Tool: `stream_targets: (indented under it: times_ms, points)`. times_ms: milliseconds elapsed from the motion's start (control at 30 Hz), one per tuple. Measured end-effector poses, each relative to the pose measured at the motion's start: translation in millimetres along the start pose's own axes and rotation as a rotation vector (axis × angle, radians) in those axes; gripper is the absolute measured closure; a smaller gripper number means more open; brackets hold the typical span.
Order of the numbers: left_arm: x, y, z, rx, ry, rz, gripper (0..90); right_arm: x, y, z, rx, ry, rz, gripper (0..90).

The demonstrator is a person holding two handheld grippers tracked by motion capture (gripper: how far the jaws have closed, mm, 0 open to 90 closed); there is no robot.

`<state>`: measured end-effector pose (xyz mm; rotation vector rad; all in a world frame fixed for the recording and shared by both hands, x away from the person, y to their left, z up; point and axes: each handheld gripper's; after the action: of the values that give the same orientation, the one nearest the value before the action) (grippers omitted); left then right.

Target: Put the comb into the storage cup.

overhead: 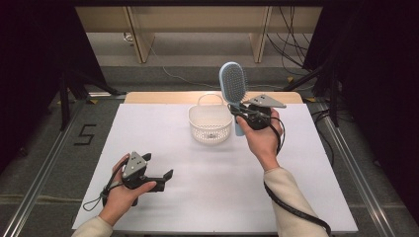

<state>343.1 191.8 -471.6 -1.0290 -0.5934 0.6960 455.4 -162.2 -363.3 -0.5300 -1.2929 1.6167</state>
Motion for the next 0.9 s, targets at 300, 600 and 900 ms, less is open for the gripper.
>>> stream_targets:
  times_ms: [300,600,900]
  points:
    - [0.0,0.0,-0.1,0.001,0.0,-0.001,1.4,1.7,-0.6,-1.2,0.0,-0.001,-0.001,70.5]
    - [-0.1,0.0,0.0,0.001,0.001,0.0,1.4,3.9,-2.0,-2.8,-0.001,-0.002,0.002,70.5]
    - [0.0,0.3,-0.2,0.002,0.0,0.002,1.4,7.1,-3.3,-6.0,0.001,-0.006,0.005,70.5]
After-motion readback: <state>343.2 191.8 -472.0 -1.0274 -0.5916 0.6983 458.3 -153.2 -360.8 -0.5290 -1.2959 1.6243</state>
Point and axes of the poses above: each handheld gripper's, and its own axes: z roughly backward along the jaws, y roughly out of its underside, x roughly to its left, and after that the axes turned 11 degrees about -z, right-handed
